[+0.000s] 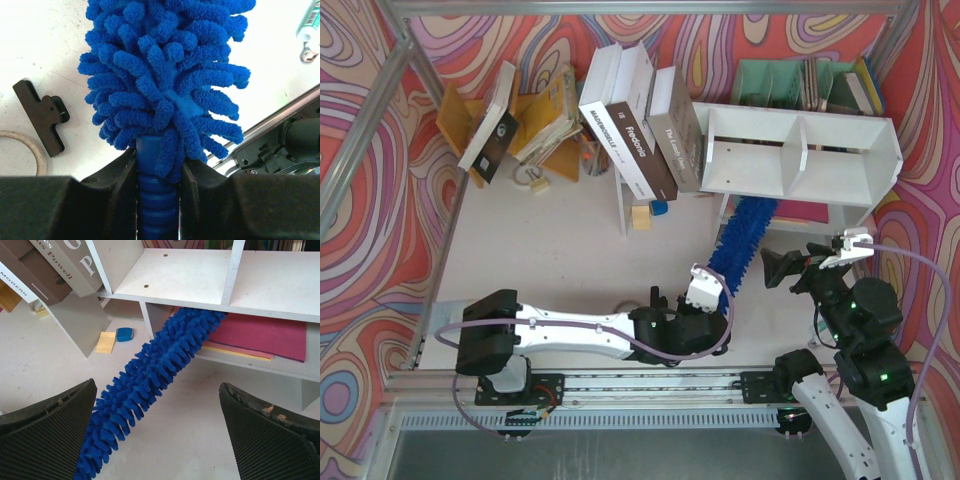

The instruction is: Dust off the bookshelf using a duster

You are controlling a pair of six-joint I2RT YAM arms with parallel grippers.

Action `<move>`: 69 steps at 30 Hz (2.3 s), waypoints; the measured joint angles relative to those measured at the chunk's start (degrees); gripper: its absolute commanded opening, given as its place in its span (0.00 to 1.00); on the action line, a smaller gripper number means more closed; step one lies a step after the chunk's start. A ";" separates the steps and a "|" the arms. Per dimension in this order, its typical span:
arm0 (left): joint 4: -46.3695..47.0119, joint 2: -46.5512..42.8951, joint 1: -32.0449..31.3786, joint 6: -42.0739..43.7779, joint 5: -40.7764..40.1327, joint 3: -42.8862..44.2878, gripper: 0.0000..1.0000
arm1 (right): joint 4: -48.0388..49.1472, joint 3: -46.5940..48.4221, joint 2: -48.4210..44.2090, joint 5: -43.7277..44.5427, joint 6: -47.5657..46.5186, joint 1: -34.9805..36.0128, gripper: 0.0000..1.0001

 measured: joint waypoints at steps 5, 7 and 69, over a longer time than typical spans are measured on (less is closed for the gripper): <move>-1.75 0.92 1.18 0.17 2.29 0.79 0.00 | 0.02 0.00 0.00 0.20 0.00 0.00 0.99; -2.86 1.75 1.70 0.31 3.65 1.70 0.00 | 0.02 0.00 0.00 0.28 0.00 0.00 0.99; -5.53 7.82 2.21 10.88 16.26 14.38 0.00 | 0.28 0.00 -1.29 8.87 1.68 0.00 0.99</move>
